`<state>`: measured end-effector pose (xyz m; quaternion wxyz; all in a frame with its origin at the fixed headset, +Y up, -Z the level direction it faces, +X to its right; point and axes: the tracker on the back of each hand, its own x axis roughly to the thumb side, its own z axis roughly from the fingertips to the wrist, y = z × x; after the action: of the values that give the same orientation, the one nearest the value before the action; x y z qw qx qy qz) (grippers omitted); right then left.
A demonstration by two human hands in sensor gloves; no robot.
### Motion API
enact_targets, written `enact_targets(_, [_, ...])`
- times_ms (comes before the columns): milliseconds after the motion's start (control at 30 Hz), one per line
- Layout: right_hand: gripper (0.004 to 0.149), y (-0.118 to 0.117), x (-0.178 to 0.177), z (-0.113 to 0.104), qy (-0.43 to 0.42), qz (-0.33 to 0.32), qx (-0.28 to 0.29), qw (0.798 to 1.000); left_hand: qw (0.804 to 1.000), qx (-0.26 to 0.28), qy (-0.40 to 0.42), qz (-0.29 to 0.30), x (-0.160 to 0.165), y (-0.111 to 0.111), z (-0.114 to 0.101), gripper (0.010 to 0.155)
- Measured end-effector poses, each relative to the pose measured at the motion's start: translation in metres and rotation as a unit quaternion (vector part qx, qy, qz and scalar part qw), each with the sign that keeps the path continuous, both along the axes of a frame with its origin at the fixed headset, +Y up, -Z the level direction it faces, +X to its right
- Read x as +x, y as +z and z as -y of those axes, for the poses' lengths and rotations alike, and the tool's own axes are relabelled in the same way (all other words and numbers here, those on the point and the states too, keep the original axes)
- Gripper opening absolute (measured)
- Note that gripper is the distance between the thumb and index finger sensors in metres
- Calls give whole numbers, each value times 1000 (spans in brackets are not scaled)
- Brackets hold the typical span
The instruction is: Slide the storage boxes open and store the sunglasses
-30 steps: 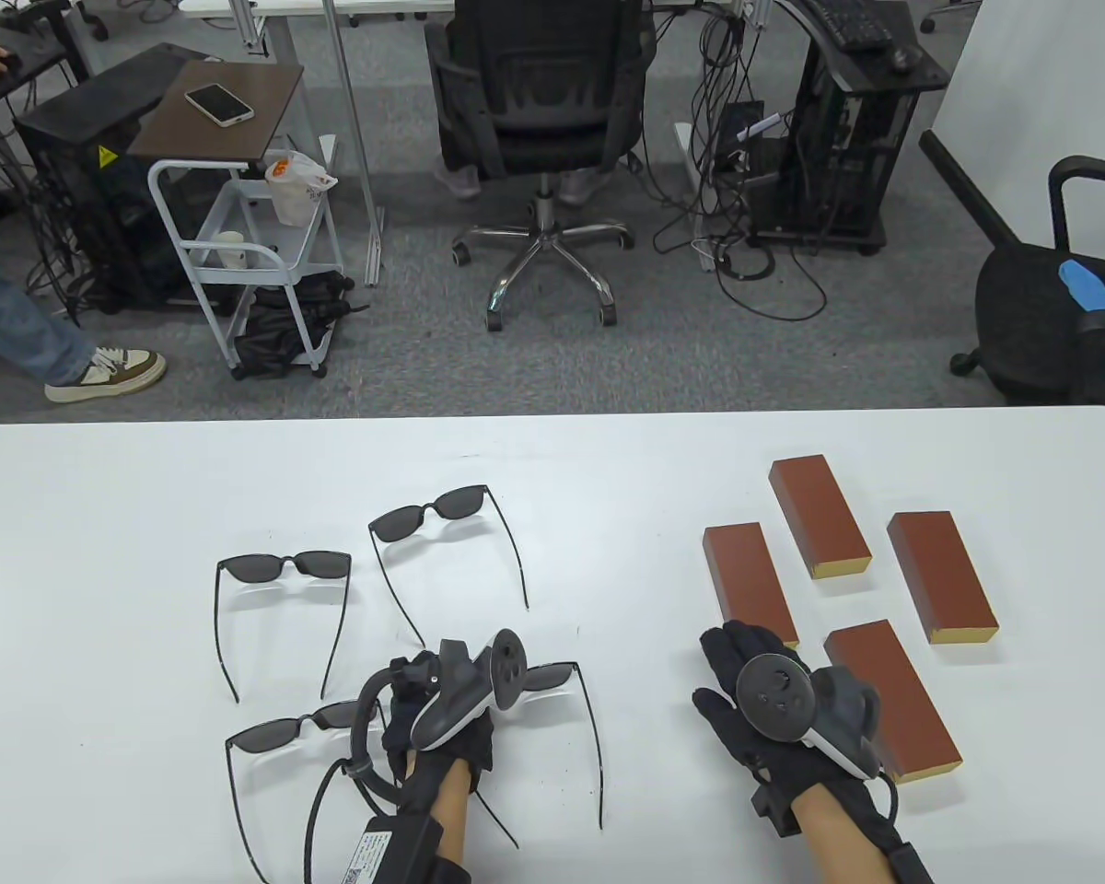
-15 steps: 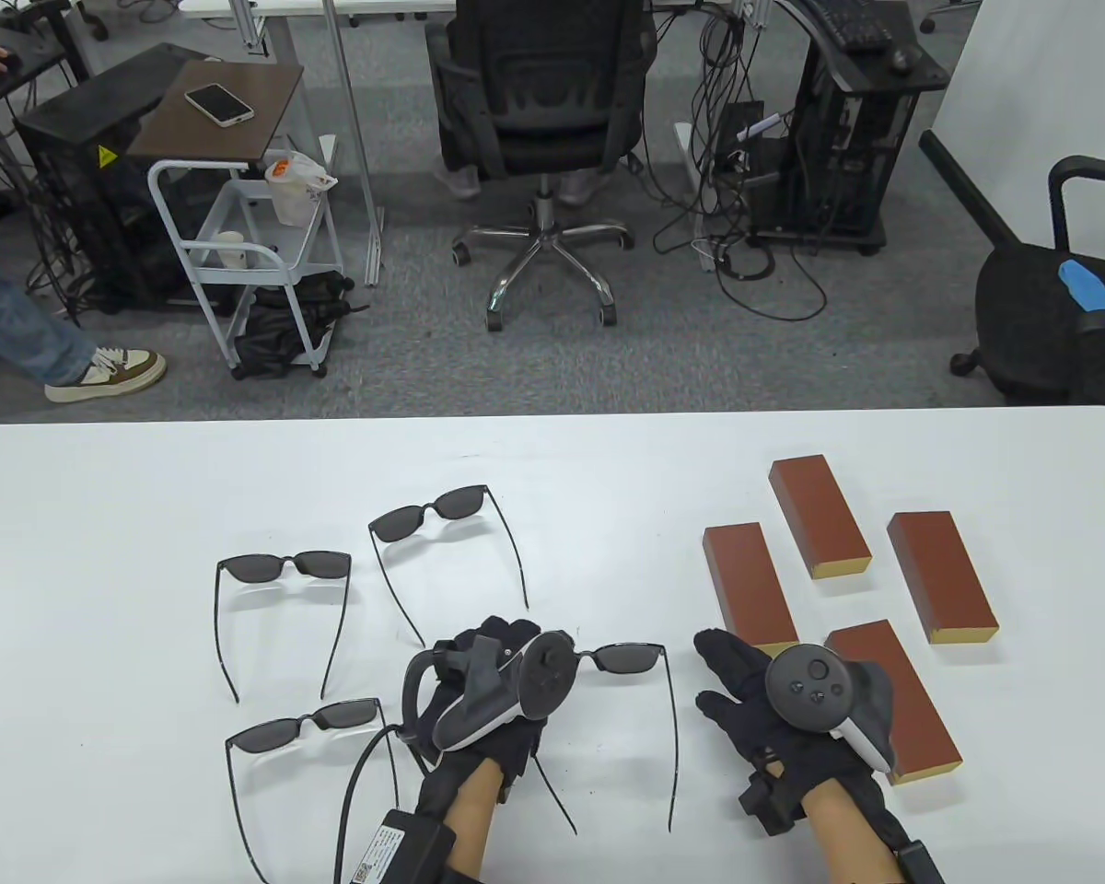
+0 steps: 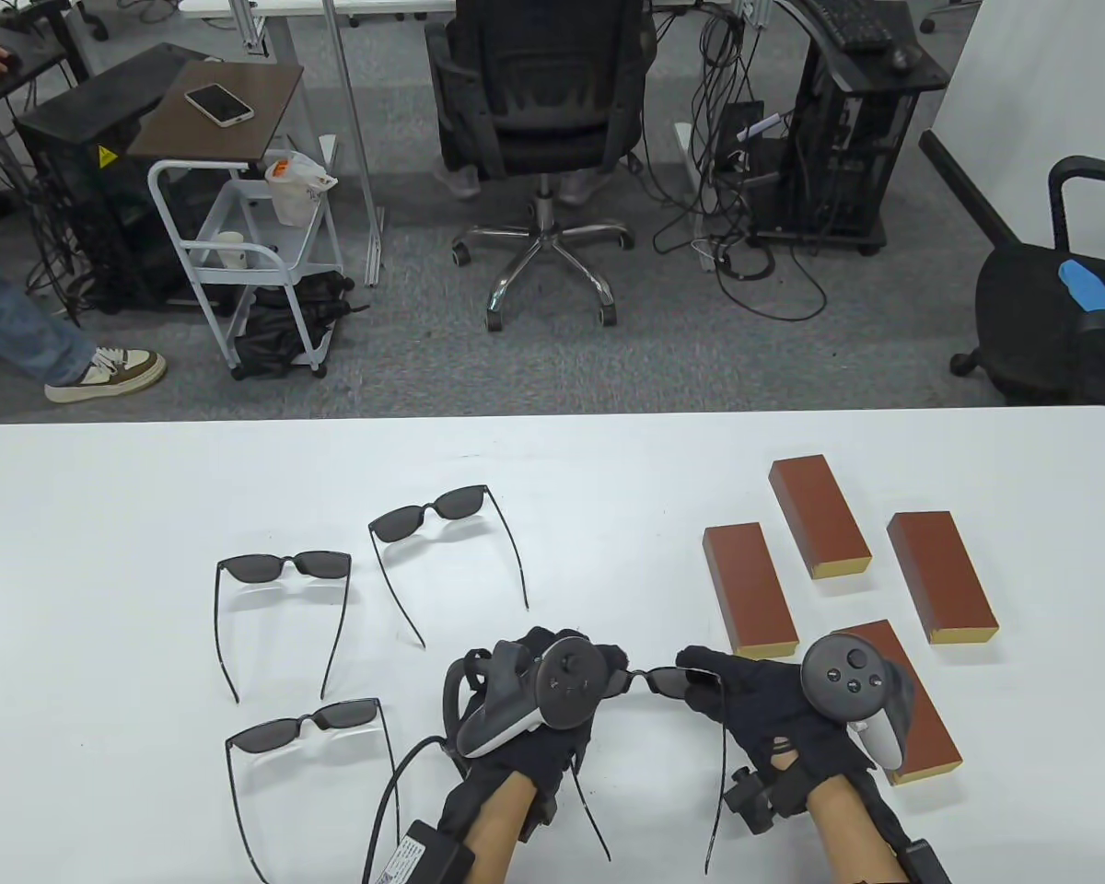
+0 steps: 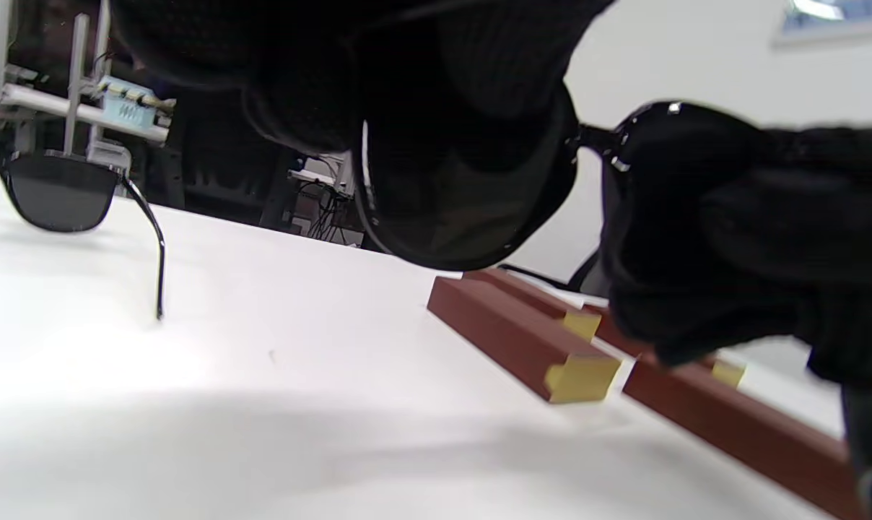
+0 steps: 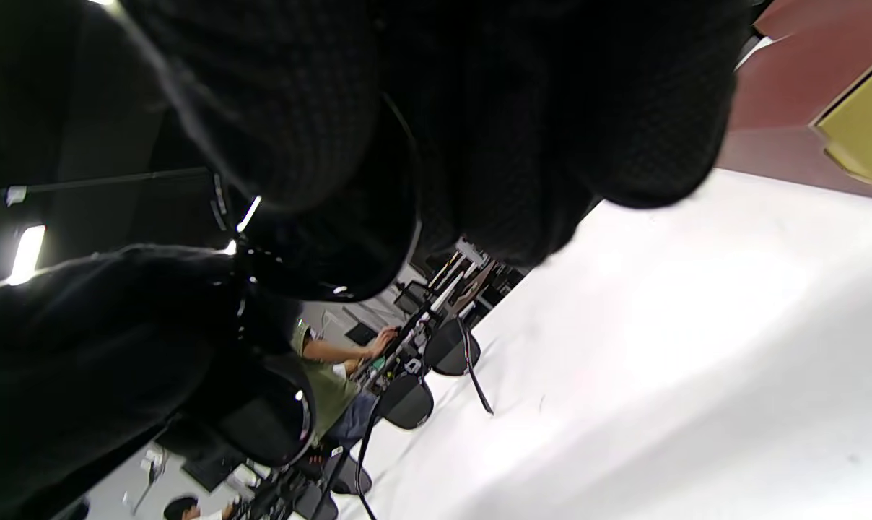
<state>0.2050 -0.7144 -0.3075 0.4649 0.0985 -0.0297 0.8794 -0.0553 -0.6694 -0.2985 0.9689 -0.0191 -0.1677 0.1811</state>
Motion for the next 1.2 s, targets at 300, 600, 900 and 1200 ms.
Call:
enact_targets(300, [47,2,9,-5,-61,70,9,996,928,-126,352,-1,-33,-6,14,53])
enact_targets(600, [58,11,-4,-5,-178,116,-34,977,780,-186,597,26,-44,-4,37,69])
enact_targets(900, [54,23,-19,-1,-233,143,-32,961,757,-213,617,-32,-41,2,54,65])
enact_targets(1200, [52,20,-18,1,-239,114,-5,964,760,-213,611,-59,-42,4,56,62])
